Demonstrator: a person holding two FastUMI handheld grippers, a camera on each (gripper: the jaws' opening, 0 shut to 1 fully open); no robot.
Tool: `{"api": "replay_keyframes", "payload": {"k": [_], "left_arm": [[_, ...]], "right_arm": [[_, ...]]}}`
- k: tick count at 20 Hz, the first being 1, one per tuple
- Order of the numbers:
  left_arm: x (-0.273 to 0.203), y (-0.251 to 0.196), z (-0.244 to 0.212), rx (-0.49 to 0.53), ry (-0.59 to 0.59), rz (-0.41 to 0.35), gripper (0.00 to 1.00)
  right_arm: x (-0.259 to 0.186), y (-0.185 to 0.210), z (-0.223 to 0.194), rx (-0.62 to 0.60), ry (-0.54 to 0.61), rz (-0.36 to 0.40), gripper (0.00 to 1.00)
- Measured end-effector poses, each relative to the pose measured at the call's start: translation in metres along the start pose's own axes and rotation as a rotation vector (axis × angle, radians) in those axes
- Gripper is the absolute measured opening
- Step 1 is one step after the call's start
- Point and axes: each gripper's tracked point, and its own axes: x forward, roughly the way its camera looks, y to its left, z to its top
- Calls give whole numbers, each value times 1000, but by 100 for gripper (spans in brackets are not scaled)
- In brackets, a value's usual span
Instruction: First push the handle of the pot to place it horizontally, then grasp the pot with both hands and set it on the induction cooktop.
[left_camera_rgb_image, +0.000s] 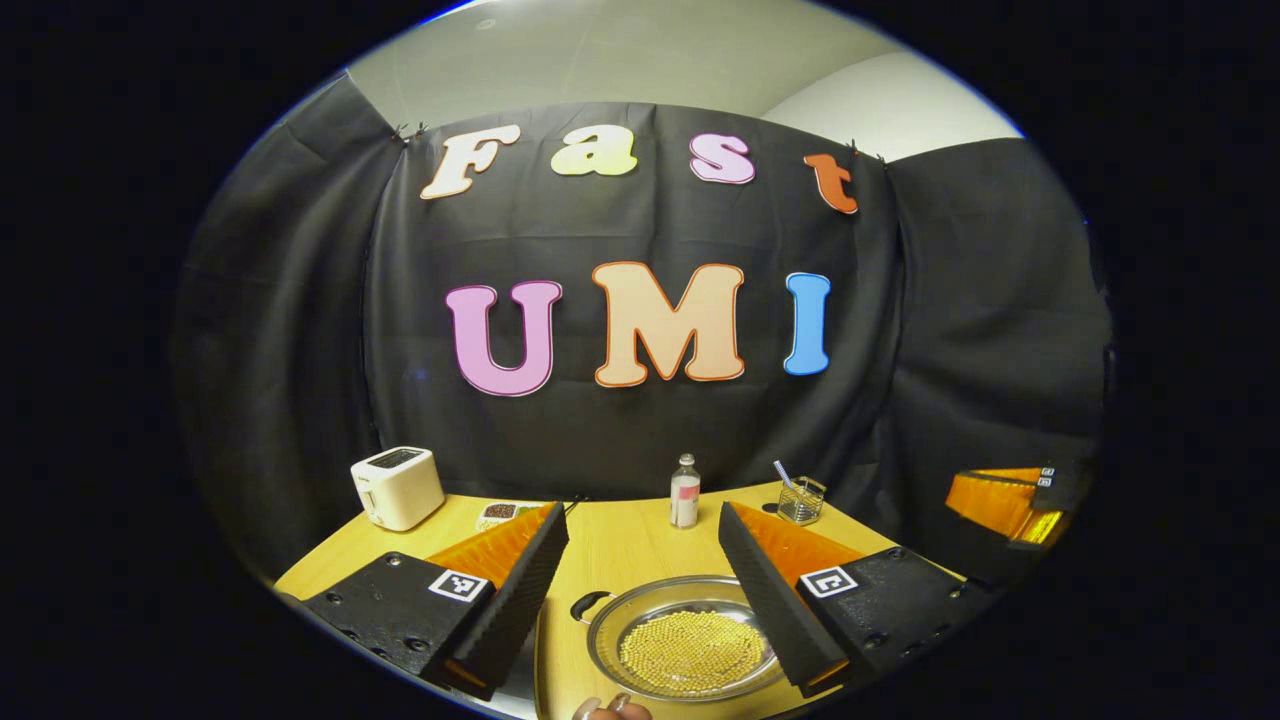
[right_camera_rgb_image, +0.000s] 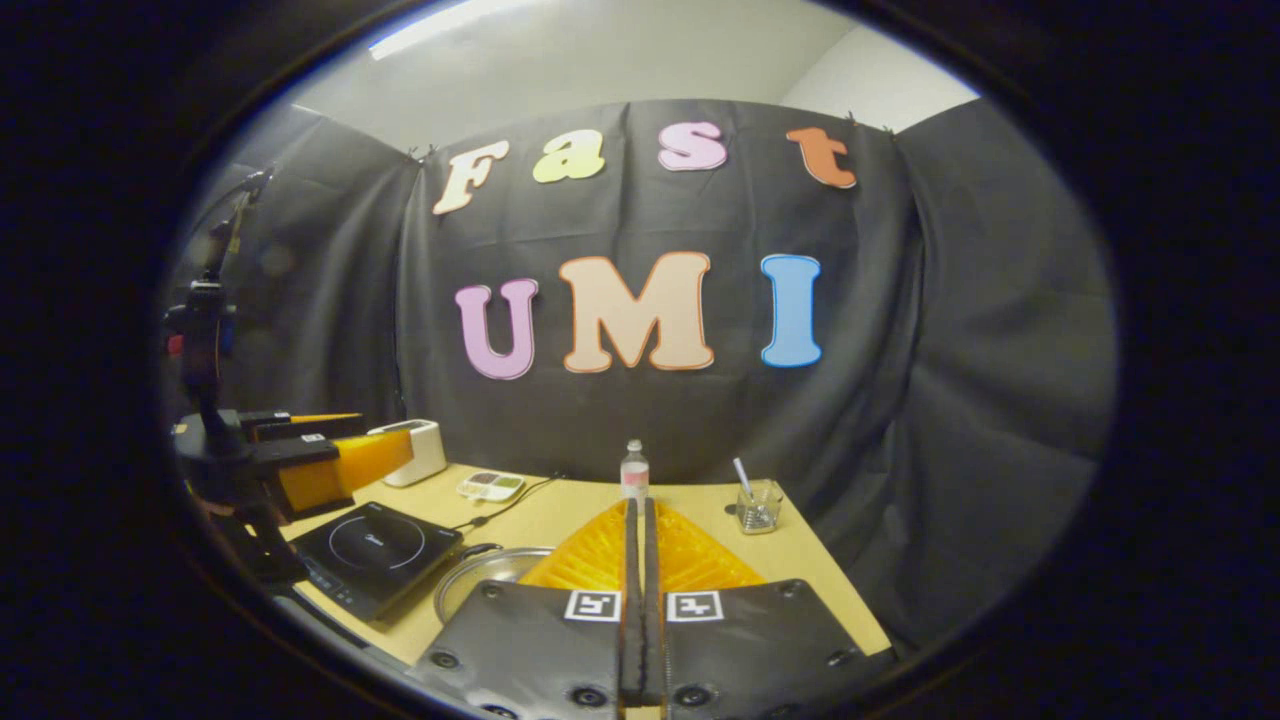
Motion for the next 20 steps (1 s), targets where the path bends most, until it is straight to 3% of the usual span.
{"api": "replay_keyframes", "payload": {"k": [6, 7, 13, 20], "left_arm": [[5, 7, -25, -21, 53, -6, 100], [6, 10, -28, -24, 60, -7, 98], [18, 21, -47, -24, 94, -12, 98], [27, 40, -66, -30, 142, 4, 98]], "right_arm": [[-4, 15, -66, 13, 184, 39, 0], [-4, 17, -79, 16, 220, 42, 7], [-11, 24, -170, 77, 493, 50, 2], [-13, 33, -235, 146, 712, 44, 2]]}}
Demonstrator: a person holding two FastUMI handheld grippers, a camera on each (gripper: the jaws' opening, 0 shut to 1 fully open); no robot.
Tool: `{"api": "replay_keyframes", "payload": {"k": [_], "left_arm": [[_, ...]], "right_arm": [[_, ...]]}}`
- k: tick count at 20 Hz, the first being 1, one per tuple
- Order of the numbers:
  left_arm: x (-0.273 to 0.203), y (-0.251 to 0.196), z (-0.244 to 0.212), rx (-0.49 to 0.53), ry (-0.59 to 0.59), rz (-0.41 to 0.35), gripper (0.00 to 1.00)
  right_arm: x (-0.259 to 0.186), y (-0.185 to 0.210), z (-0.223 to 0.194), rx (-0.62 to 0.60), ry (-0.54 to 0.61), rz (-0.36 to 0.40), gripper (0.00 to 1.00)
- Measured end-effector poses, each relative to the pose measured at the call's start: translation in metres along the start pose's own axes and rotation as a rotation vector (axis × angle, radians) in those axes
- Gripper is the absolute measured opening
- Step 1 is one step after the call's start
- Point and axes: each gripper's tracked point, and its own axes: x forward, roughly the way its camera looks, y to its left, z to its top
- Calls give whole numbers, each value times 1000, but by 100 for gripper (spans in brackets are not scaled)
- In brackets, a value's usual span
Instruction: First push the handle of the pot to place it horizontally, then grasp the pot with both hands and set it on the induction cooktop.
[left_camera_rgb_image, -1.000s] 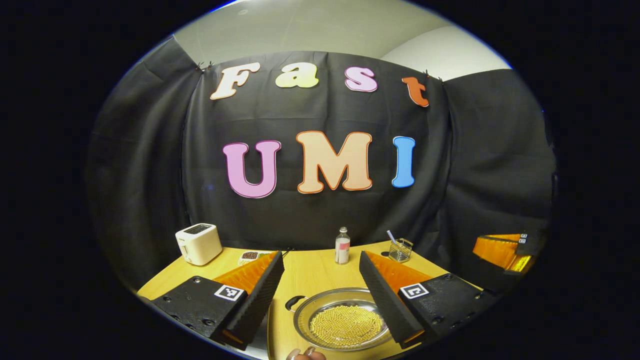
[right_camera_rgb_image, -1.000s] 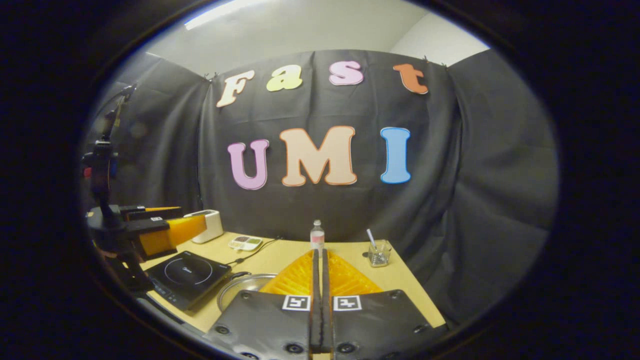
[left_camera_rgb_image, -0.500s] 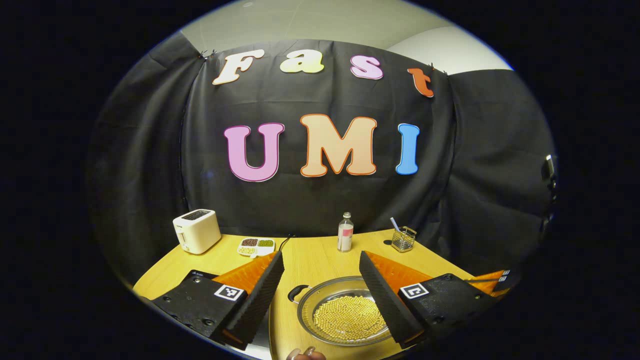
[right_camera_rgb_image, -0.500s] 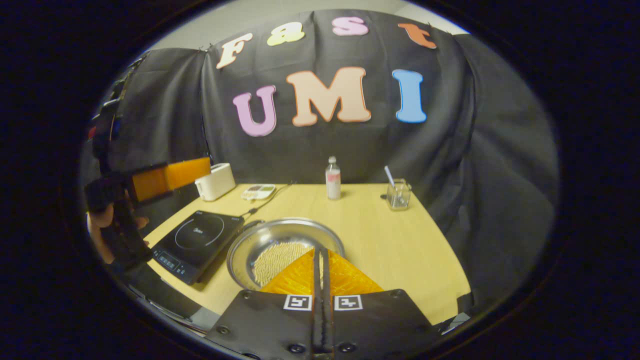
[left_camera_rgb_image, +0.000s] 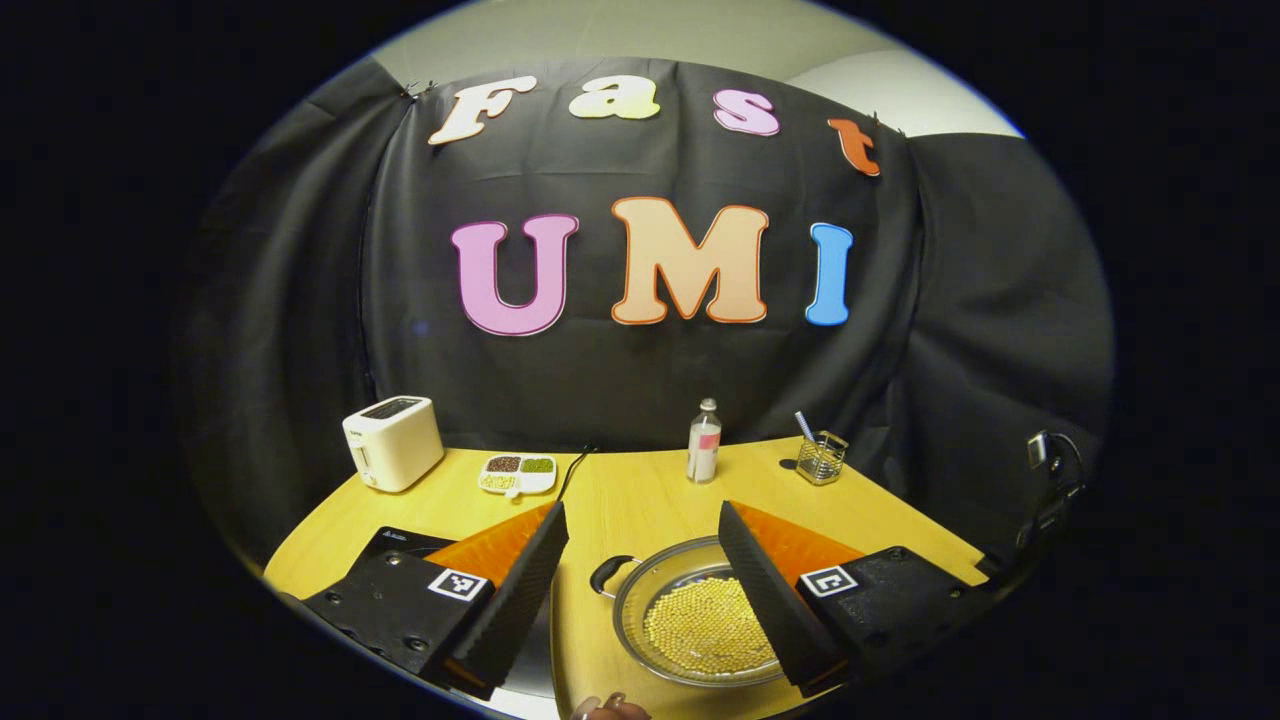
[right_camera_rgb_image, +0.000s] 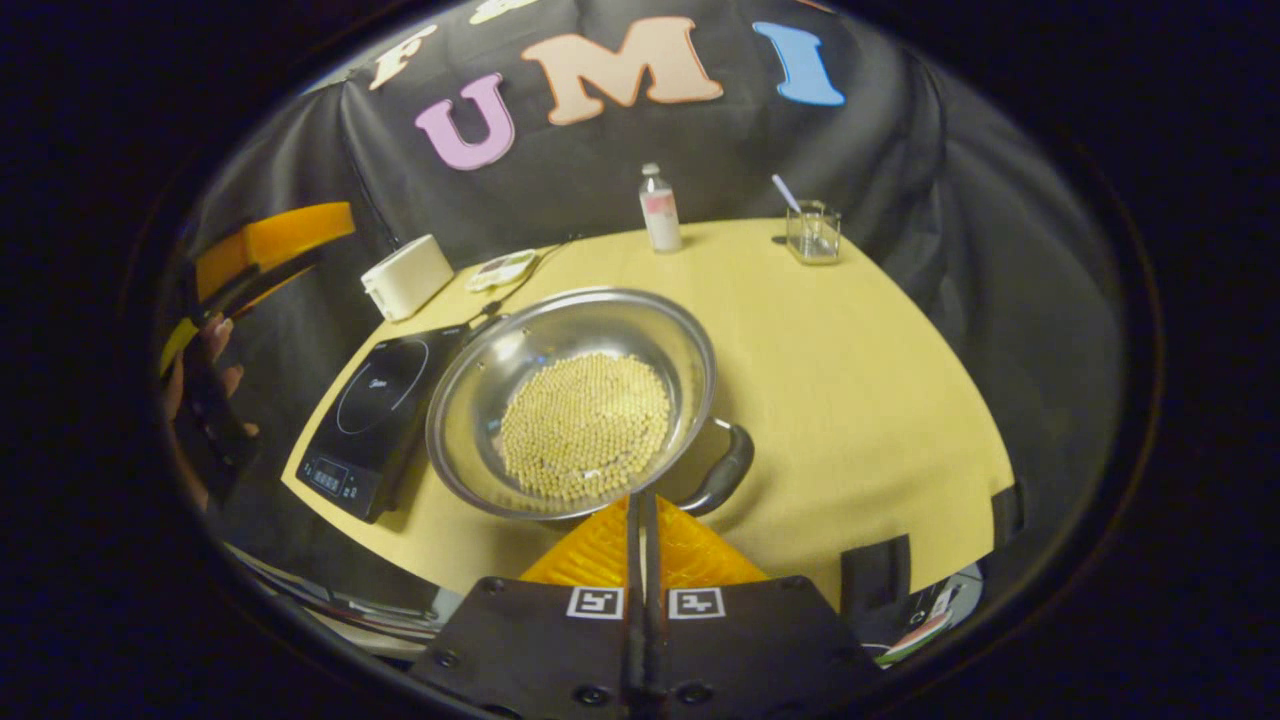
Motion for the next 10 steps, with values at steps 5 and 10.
{"api": "replay_keyframes", "payload": {"k": [5, 10], "left_arm": [[5, 12, -7, -12, 21, 25, 96], [5, 23, -6, -4, 19, 56, 97]], "right_arm": [[13, -2, -17, 6, 81, -7, 2], [25, -8, -25, 22, 133, -17, 2]]}}
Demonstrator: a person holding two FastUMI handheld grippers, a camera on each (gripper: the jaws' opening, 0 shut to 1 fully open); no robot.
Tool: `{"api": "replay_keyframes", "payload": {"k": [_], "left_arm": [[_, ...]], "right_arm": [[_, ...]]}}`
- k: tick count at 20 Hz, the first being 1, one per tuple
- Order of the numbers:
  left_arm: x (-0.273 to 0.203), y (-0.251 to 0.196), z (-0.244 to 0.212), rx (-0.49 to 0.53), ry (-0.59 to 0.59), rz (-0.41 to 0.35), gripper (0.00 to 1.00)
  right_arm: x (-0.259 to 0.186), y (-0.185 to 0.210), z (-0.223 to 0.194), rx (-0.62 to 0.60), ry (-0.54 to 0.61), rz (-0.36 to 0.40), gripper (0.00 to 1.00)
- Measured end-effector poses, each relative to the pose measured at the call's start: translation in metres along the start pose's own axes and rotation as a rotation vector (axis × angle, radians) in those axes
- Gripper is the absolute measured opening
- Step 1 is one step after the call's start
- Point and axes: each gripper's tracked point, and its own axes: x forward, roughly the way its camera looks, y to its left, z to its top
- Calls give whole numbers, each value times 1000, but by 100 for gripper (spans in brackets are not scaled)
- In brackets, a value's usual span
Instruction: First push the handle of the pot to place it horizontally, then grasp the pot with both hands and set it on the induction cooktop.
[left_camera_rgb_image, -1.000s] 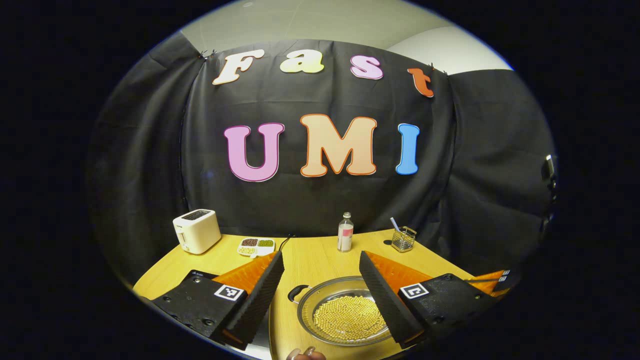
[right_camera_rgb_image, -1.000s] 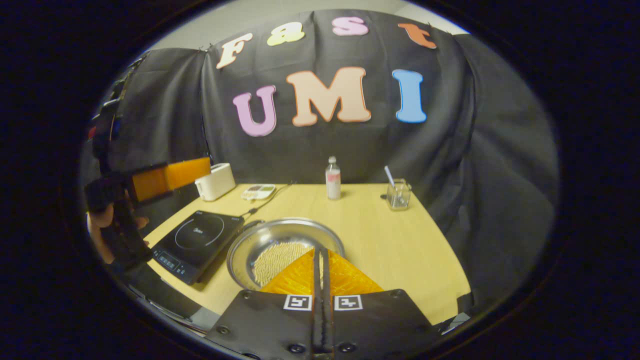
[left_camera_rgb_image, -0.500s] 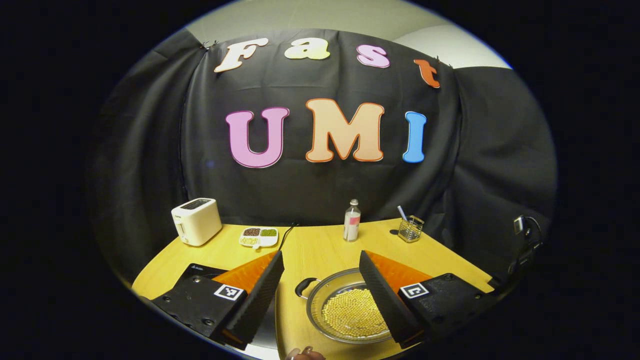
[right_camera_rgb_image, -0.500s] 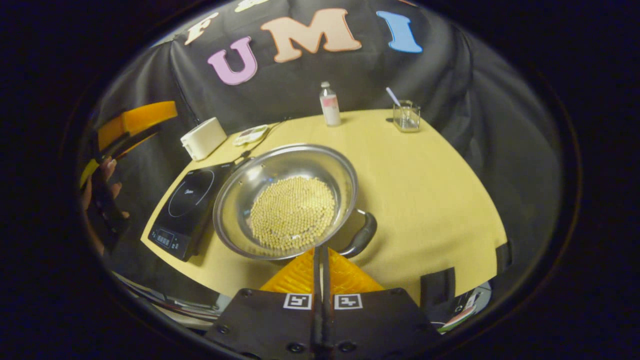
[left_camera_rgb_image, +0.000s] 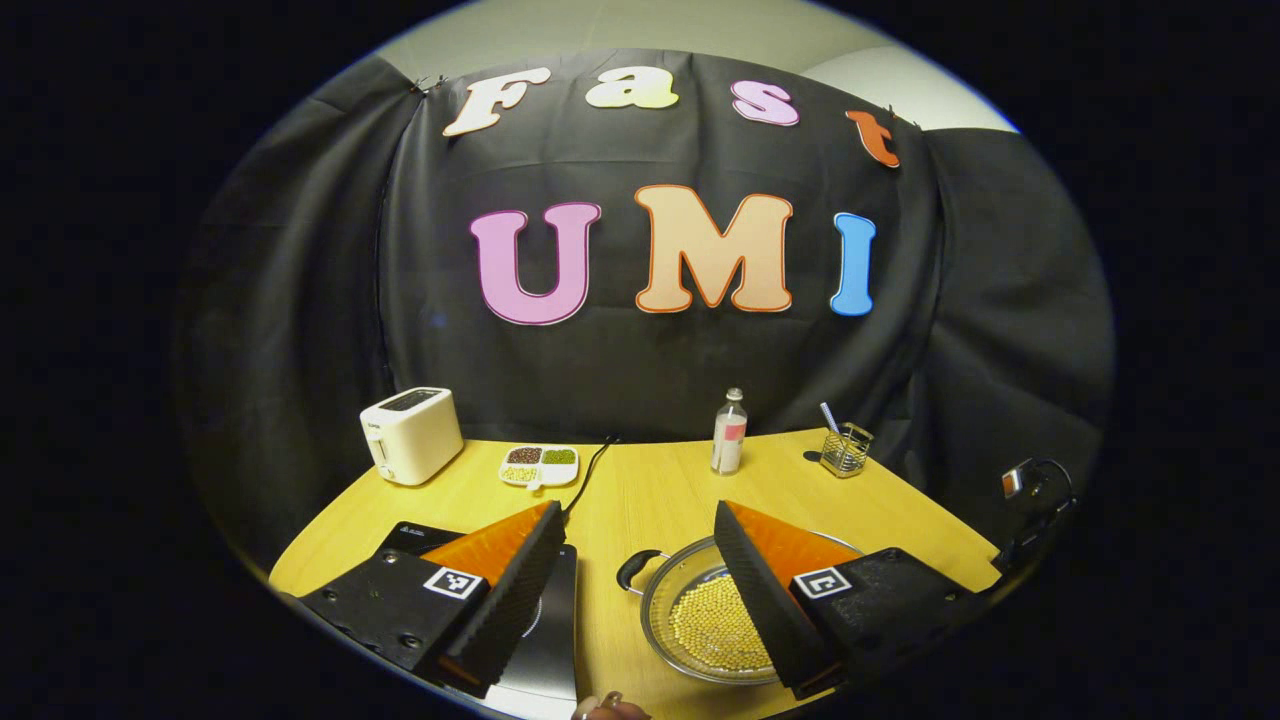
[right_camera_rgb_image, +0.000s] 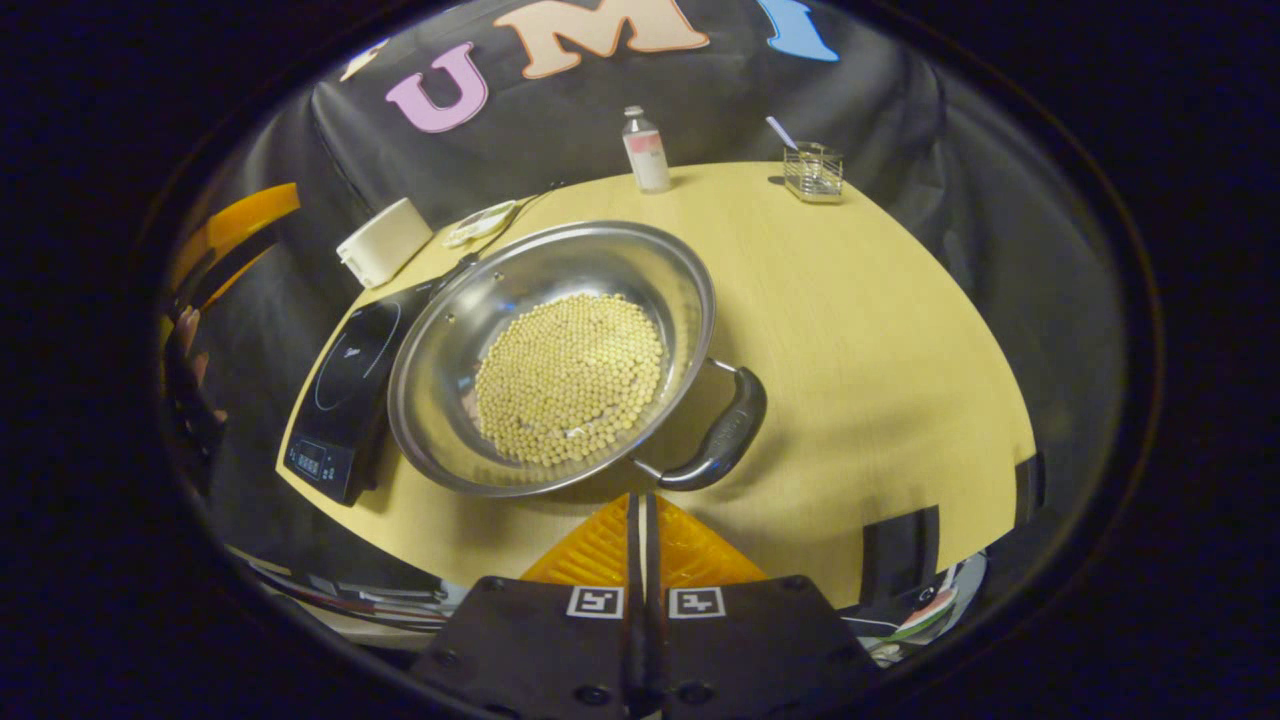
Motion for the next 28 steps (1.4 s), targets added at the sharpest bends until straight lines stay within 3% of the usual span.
{"api": "replay_keyframes", "payload": {"k": [2, 5, 7, 9, 10, 11, 14, 28], "left_arm": [[0, 6, -2, 0, 3, 17, 97], [-1, 13, -5, -4, 14, 39, 97], [0, 15, -7, -3, 19, 51, 97], [-1, 17, -9, -4, 24, 59, 96], [0, 18, -9, -3, 24, 65, 98], [-1, 21, -8, -2, 20, 78, 98], [0, 22, -7, -26, 1, 88, 98], [-1, 30, -23, -28, 38, 123, 98]], "right_arm": [[5, -7, 4, 1, 5, -6, 0], [10, -13, 10, -6, 8, -14, 7], [13, -18, 16, -5, 6, -18, 2], [17, -23, 21, -4, 3, -22, 7], [18, -26, 25, -6, 1, -25, 3], [20, -30, 28, -11, -2, -30, 7], [26, -37, 38, -25, -10, -39, 0], [45, -59, 76, -36, -37, -45, 3]]}}
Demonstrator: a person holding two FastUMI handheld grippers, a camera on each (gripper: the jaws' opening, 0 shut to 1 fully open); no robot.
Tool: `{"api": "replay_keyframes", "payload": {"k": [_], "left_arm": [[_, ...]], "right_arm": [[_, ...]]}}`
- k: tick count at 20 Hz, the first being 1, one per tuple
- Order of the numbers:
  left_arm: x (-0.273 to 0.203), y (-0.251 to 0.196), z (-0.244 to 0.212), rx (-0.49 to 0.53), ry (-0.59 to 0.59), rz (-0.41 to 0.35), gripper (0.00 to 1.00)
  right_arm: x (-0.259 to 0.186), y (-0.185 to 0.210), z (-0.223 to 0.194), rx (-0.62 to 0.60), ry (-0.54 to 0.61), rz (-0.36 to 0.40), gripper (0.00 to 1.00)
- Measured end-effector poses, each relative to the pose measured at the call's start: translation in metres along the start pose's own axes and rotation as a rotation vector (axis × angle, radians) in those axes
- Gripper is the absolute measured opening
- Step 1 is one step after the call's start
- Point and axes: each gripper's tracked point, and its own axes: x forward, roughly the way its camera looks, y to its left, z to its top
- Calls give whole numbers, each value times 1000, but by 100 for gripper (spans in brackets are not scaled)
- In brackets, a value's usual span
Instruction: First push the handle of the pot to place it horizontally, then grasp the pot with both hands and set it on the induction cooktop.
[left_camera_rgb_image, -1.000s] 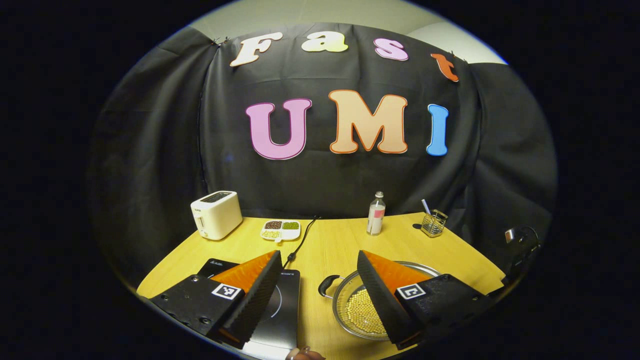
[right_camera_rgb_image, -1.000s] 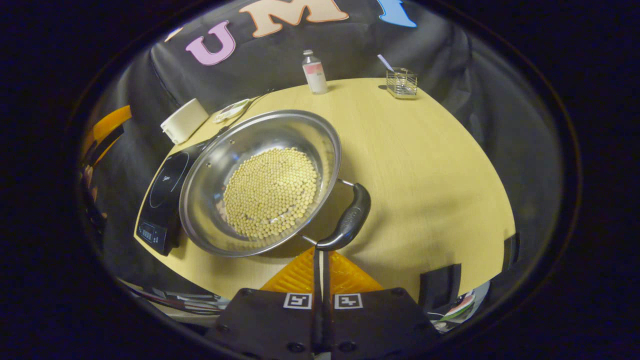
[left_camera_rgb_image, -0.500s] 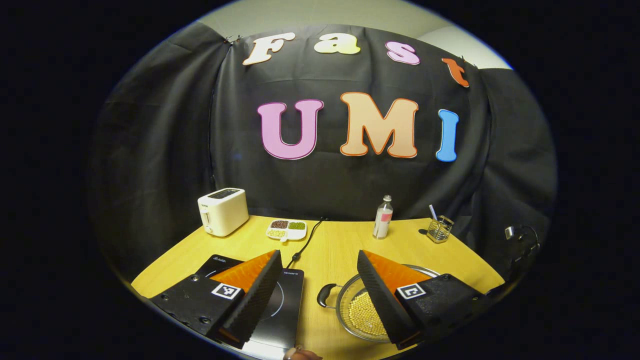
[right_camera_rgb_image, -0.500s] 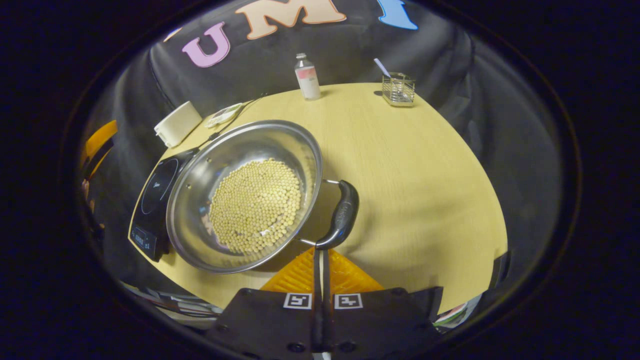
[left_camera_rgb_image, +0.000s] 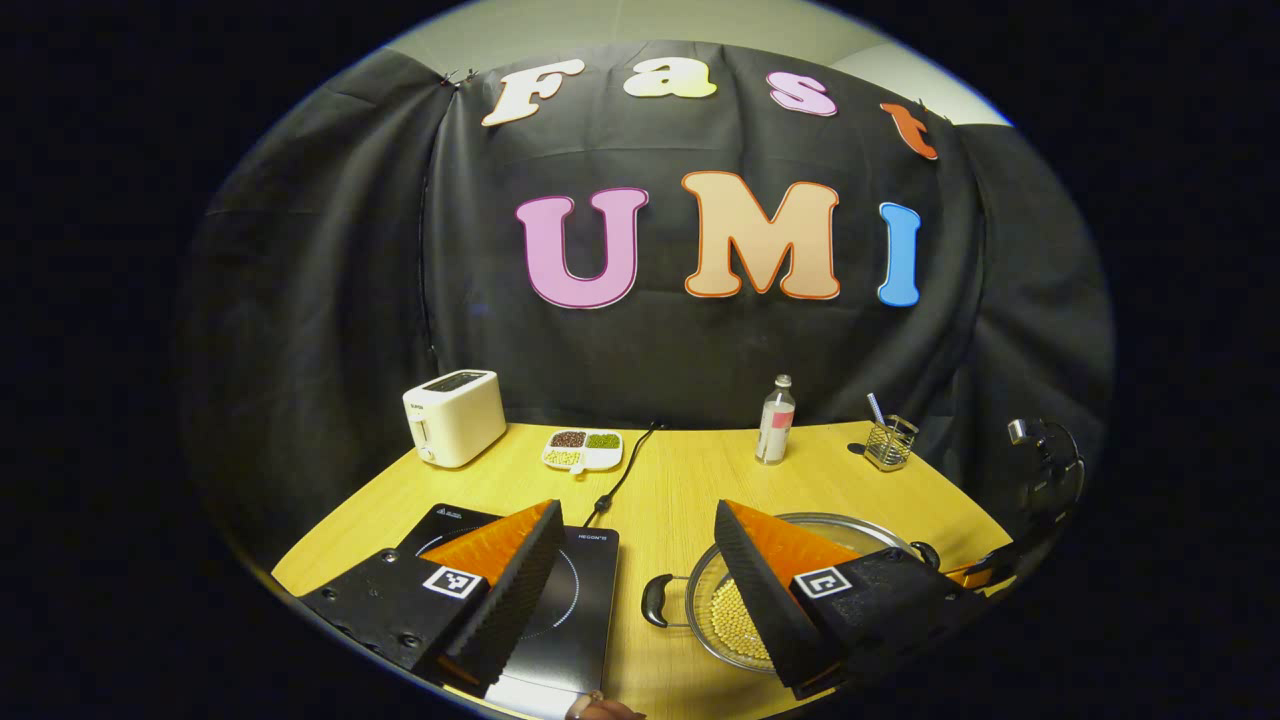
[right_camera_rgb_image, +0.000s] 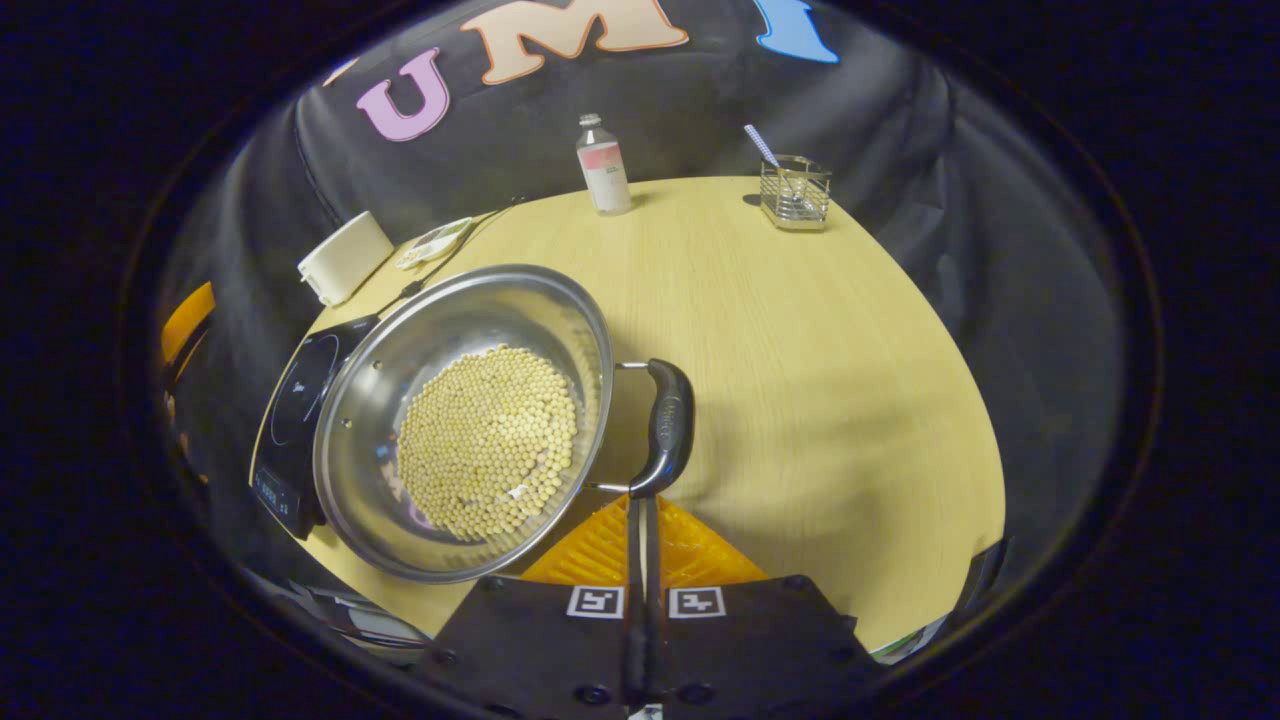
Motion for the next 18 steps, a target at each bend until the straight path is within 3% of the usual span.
{"api": "replay_keyframes", "payload": {"k": [2, 4, 5, 6, 7, 14, 18], "left_arm": [[1, 1, -3, -5, 10, 6, 98], [1, 0, -6, -9, 23, 7, 98], [2, -1, -8, -13, 28, 4, 98], [2, -2, -11, -19, 38, 1, 98], [5, -4, -15, -25, 51, -1, 98], [13, -12, -38, -14, 137, -25, 98], [14, -13, -40, -14, 150, -34, 98]], "right_arm": [[3, 0, 2, 1, -2, 2, 7], [3, 0, 3, 4, -2, 5, 0], [2, 0, 3, 4, -4, 5, 7], [1, 0, 3, 2, -5, 3, 7], [-1, -2, 4, -1, -10, -1, 0], [-9, -13, 13, 10, -32, -22, 3], [-22, -7, 31, 38, -73, -2, 44]]}}
